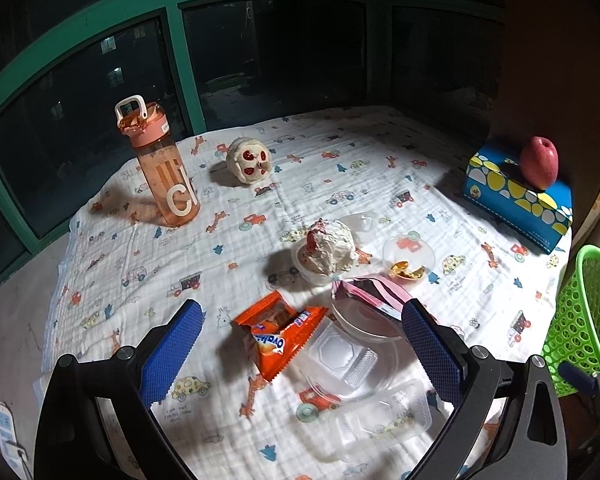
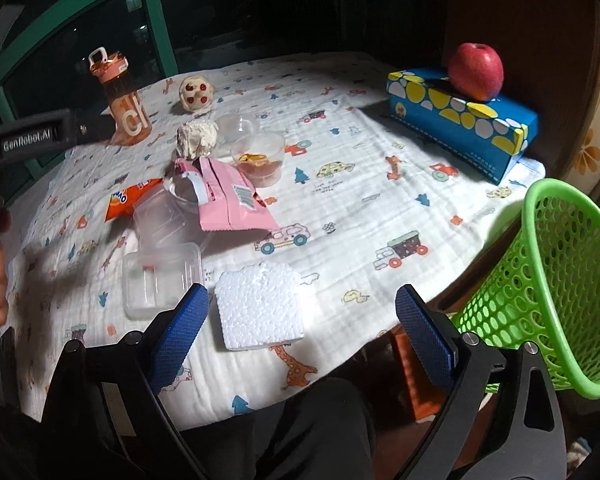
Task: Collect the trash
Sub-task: 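Grasp the white foam block with the right gripper while the left gripper grasps the clear container, then carry the foam block and clear container to the green basket and release both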
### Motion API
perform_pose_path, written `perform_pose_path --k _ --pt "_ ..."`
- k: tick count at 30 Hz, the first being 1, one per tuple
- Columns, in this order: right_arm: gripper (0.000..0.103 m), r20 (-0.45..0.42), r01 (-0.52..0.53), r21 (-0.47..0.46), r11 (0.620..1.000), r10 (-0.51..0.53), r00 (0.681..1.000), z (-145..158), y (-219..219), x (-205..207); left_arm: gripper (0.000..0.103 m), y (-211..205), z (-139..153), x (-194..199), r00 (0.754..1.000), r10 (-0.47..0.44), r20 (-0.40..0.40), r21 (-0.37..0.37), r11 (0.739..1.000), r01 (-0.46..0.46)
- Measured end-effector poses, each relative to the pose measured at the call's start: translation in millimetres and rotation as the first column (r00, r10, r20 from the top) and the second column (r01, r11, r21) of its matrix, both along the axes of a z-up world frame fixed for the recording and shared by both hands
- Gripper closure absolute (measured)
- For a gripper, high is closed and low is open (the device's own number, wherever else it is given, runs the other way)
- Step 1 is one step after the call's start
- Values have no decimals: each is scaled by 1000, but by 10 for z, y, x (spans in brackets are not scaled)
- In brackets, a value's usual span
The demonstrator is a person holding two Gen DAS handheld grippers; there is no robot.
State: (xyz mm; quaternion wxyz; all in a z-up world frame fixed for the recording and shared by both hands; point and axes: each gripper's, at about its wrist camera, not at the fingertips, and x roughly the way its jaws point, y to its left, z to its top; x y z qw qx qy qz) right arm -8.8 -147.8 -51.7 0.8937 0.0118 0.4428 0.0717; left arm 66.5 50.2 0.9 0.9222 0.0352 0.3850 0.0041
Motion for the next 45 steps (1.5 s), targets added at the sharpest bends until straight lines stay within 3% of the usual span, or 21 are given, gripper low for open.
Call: perform_pose_path --k 9,15,18,25,31,37,40,45 --pt "21 -66 -99 14 995 99 993 -333 218 110 7 210 -111 1 998 -53 -23 -48 998 51" --pt "33 -101 -127 22 992 129 986 -457 263 175 7 271 -232 -155 980 -194 -33 -53 980 192" --pt "42 -111 -137 26 990 139 984 -485 290 186 7 216 -342 -276 950 -309 -45 -54 950 307" --pt "42 -92 -138 40 990 141 986 -405 255 149 7 -58 -660 -433 864 -494 -96 -16 869 495" --pt "42 -62 -111 46 993 114 992 -240 99 108 7 -242 -802 -430 797 -594 -109 -29 803 595" --pt "42 -34 -58 48 997 60 998 -91 -110 43 7 -402 -919 -400 730 -669 -137 36 733 679" --pt "42 -23 -34 42 999 35 999 -38 -199 -8 7 -435 -971 -384 703 -693 -158 46 706 707" --pt "42 -17 -2 35 999 3 1000 7 -327 -62 11 -480 -1051 -369 682 -707 -188 74 682 728"
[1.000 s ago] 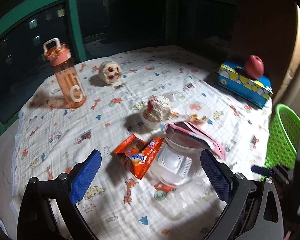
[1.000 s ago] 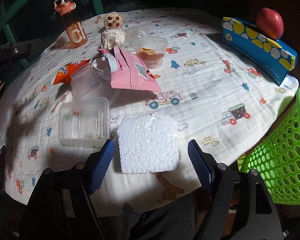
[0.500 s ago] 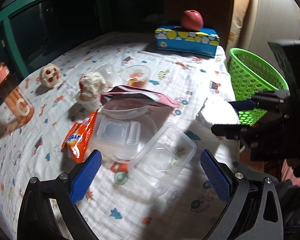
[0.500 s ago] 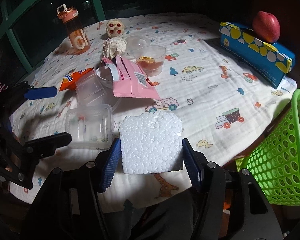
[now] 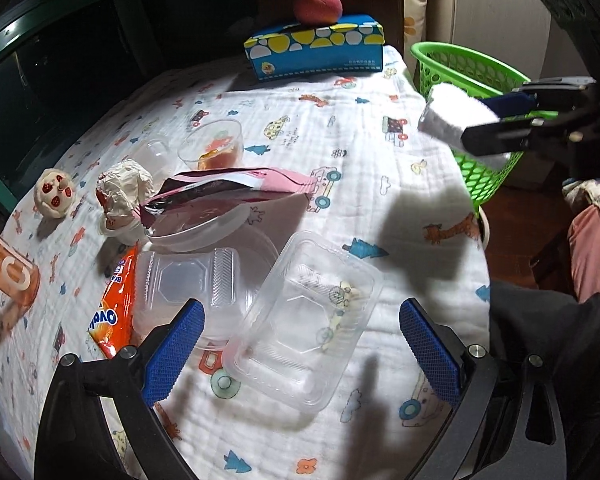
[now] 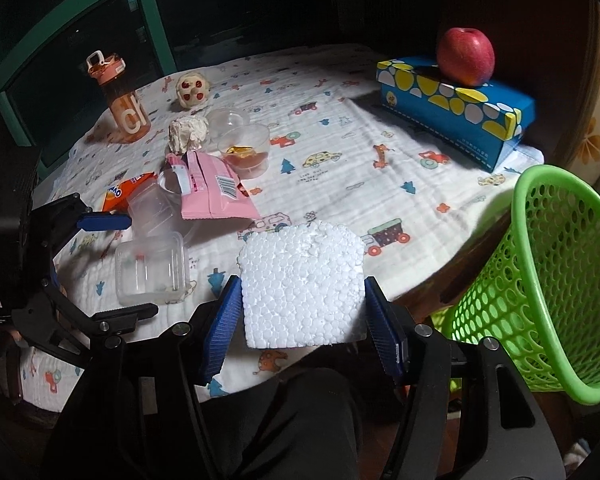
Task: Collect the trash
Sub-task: 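Carry the foam block and clear container to the green basket and release both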
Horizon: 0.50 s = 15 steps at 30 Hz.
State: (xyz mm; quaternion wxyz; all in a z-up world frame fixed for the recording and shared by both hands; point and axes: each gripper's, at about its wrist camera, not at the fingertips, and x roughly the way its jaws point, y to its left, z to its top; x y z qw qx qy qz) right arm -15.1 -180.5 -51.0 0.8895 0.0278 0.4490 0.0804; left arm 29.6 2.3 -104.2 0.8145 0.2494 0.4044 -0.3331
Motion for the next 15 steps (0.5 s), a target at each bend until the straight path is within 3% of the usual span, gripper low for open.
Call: perform_pose_path --k 3,11,15 --pt "42 4 18 3 1000 -18 1000 13 -60 -28 26 -26 -75 16 1000 -7 -13 38 999 8" --pt "42 13 45 0 999 -45 999 64 -180 -78 43 -16 -79 -24 999 2 -34 21 1000 -2" --pt "42 31 71 7 997 -71 997 134 -288 -110 46 -5 -39 -57 998 19 -57 -12 1000 -20"
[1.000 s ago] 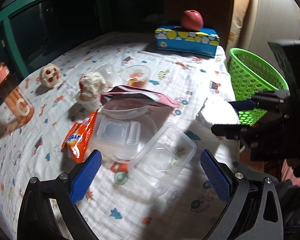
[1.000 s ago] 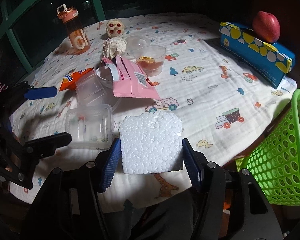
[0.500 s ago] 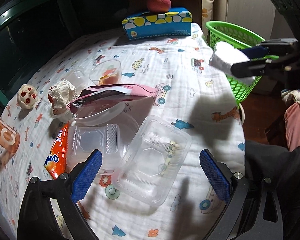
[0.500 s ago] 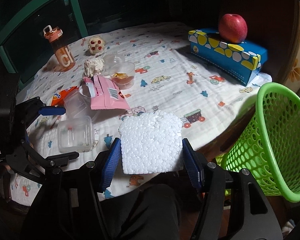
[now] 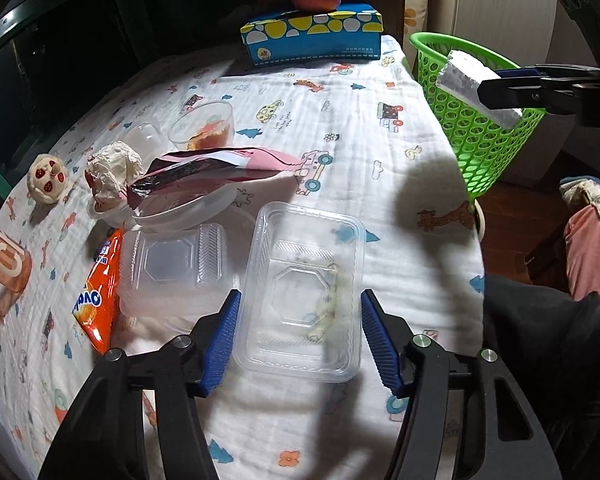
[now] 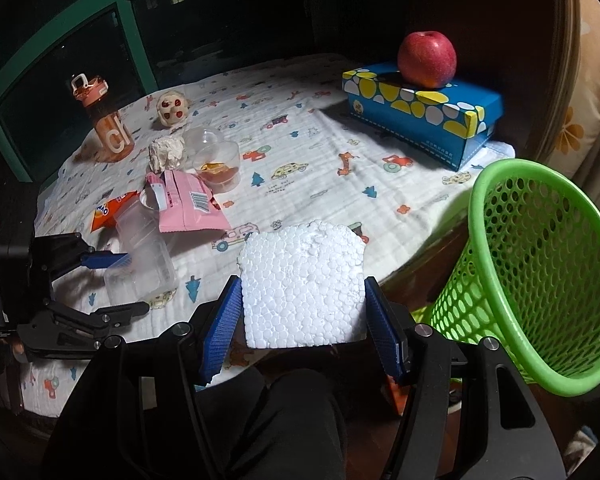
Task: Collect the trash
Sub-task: 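Carry the foam block and clear container to the green basket and release both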
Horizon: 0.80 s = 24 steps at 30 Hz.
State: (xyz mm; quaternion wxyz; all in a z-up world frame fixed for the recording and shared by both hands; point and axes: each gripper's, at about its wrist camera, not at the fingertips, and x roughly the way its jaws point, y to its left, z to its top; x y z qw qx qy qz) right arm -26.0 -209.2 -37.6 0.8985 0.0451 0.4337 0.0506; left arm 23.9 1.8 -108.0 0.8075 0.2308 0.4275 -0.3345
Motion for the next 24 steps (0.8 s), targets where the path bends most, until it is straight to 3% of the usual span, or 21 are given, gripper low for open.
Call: perform_pose_path --k 11,24 --pt "42 38 150 -15 989 -149 988 96 -607 -70 47 -168 423 -80 1000 23 -19 -132 991 -26" --pt "42 46 335 -43 941 -333 942 67 -1443 -136 47 -1059 979 65 999 -40 9 -271 962 41"
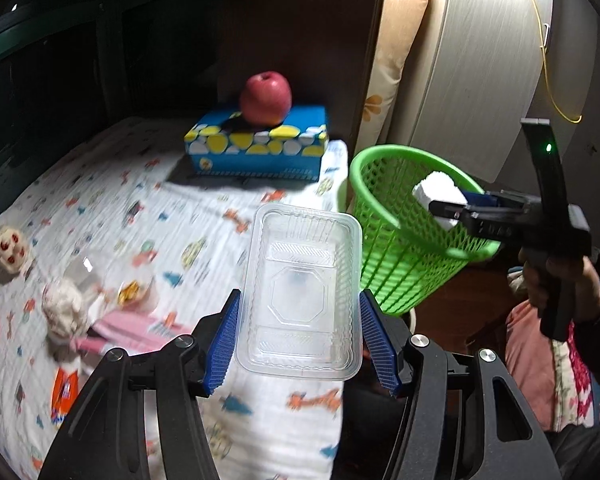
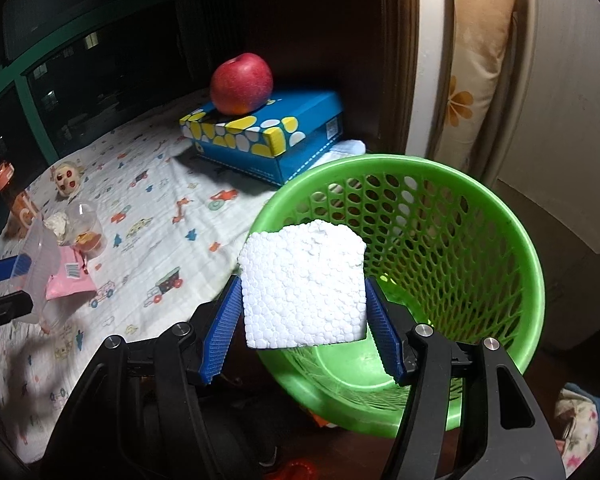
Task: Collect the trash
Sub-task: 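Carry the foam block and clear container to the green basket and release both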
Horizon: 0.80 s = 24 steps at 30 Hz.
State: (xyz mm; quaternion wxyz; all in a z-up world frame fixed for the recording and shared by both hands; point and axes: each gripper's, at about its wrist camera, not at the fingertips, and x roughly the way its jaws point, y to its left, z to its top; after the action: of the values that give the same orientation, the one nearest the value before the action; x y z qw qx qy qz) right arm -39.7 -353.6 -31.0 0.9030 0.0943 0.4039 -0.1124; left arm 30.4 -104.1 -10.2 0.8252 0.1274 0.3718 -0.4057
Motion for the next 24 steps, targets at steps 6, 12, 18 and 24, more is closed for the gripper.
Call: perform_pose_path --k 6,12,18,24 --pt "40 -5 51 7 999 -51 999 -58 -285 -88 47 -444 122 71 999 -31 -9 -26 999 31" --pt "32 2 93 20 995 -93 996 -74 -515 -222 47 -948 154 94 997 -77 -14 -28 997 77" --pt "29 14 126 46 991 -127 992 -60 -687 -409 47 -1427 88 74 992 -120 -40 -16 993 120" --pt "25 41 150 33 988 -152 988 -26 -774 -600 47 -1871 -34 15 985 -160 -66 13 987 161"
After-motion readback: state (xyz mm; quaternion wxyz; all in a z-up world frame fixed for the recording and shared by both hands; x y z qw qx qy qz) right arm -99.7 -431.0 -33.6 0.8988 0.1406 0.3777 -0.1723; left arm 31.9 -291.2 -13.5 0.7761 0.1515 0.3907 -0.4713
